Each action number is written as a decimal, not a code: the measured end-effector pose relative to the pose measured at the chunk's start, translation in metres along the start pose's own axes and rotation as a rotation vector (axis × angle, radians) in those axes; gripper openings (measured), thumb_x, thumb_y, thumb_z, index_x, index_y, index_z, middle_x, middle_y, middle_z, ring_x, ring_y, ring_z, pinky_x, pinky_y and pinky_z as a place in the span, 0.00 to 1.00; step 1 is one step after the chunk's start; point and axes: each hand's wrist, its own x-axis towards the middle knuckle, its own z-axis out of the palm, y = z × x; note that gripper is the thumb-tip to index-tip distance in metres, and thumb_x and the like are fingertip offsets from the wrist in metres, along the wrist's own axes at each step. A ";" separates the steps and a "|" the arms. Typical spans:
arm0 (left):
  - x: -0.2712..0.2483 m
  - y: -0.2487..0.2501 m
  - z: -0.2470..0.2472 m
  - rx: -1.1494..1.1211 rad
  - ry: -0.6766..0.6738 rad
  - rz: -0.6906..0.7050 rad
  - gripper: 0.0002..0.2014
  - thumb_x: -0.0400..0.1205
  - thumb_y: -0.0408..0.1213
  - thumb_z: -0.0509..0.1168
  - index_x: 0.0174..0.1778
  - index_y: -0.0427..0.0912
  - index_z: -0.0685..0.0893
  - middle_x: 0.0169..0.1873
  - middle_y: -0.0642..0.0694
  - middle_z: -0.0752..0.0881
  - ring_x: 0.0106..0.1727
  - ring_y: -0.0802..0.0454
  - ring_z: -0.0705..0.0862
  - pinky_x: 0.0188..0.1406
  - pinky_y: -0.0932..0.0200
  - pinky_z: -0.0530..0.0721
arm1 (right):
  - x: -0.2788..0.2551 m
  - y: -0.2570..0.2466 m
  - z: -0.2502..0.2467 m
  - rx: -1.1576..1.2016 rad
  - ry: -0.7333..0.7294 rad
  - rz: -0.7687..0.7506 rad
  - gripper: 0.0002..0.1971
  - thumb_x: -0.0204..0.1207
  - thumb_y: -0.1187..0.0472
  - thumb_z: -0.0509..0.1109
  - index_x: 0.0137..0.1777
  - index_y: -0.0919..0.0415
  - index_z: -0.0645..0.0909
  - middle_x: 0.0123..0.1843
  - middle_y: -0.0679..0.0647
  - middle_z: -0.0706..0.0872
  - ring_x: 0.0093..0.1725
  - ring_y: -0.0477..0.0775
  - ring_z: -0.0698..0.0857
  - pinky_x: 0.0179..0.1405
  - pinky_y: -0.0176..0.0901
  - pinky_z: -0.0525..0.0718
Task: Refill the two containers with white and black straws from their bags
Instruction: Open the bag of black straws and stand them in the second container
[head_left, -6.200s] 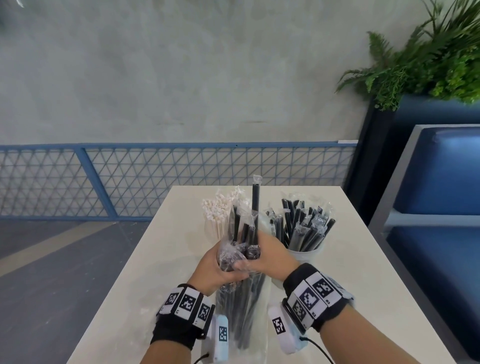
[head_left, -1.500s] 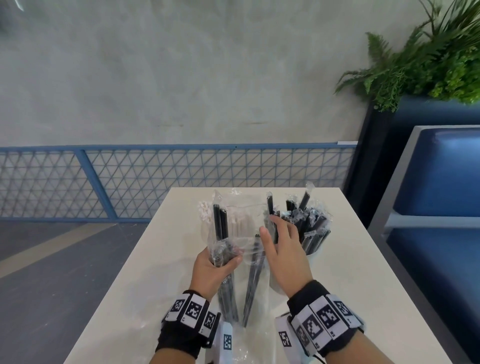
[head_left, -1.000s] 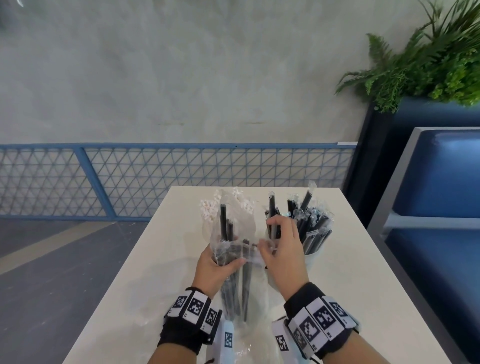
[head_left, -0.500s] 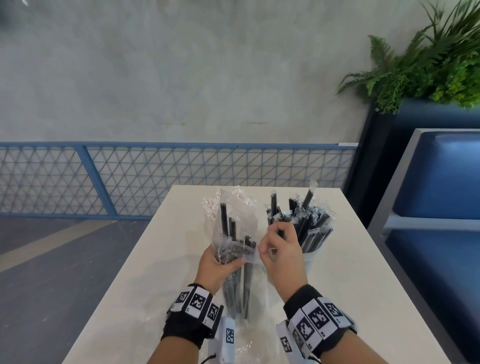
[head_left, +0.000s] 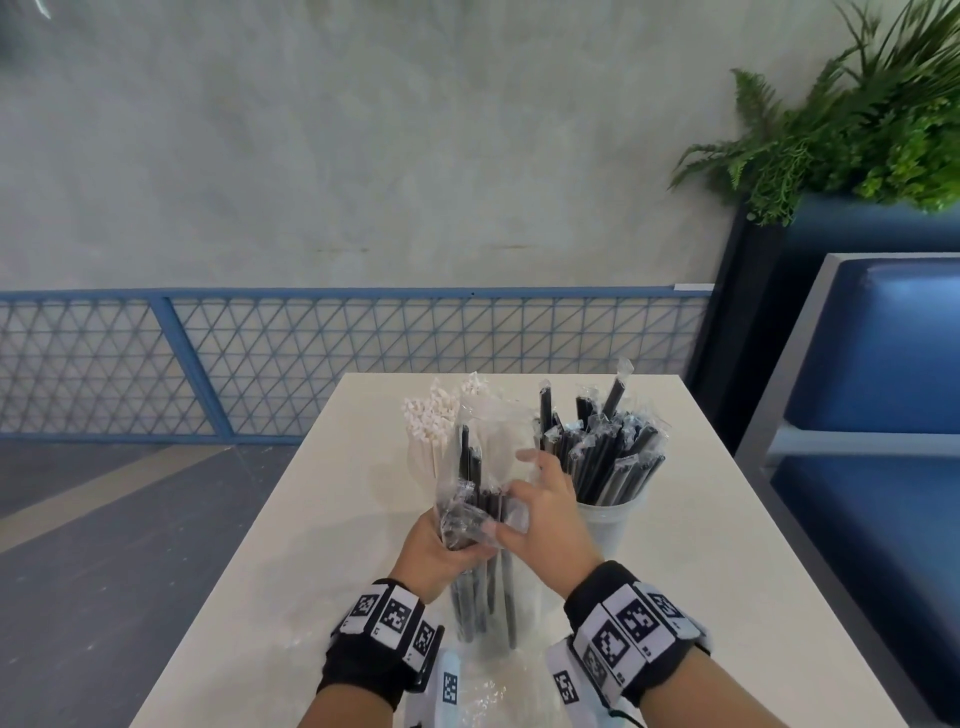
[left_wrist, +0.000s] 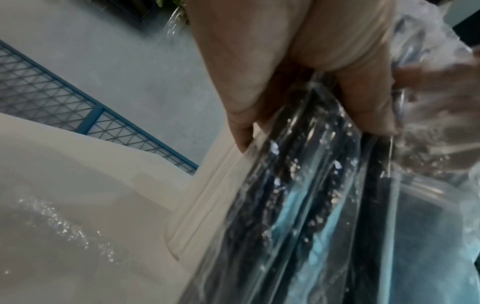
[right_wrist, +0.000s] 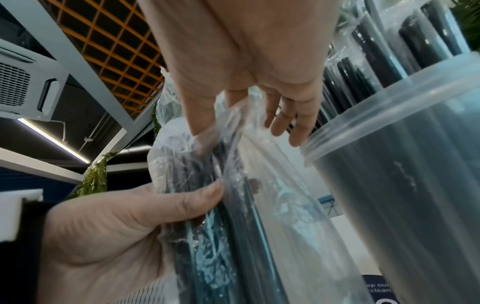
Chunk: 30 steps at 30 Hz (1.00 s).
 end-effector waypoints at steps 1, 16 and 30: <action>0.000 0.000 -0.001 -0.003 -0.004 -0.021 0.12 0.66 0.22 0.77 0.42 0.35 0.86 0.37 0.40 0.90 0.42 0.42 0.87 0.42 0.53 0.87 | 0.001 -0.001 0.002 -0.019 -0.027 0.008 0.18 0.68 0.51 0.75 0.53 0.62 0.83 0.76 0.53 0.59 0.73 0.57 0.62 0.71 0.37 0.61; -0.002 0.009 -0.006 0.044 -0.113 -0.088 0.14 0.54 0.28 0.76 0.32 0.44 0.82 0.25 0.53 0.88 0.32 0.63 0.87 0.33 0.67 0.83 | -0.010 -0.015 0.028 -0.271 0.323 -0.221 0.24 0.54 0.45 0.81 0.50 0.53 0.85 0.53 0.49 0.68 0.51 0.49 0.68 0.49 0.44 0.82; -0.002 0.017 0.004 0.194 -0.147 -0.053 0.20 0.69 0.16 0.72 0.51 0.41 0.85 0.48 0.47 0.88 0.53 0.55 0.86 0.54 0.58 0.85 | 0.005 -0.007 0.028 0.186 -0.045 0.040 0.29 0.64 0.51 0.77 0.66 0.47 0.74 0.55 0.47 0.88 0.55 0.49 0.84 0.64 0.46 0.79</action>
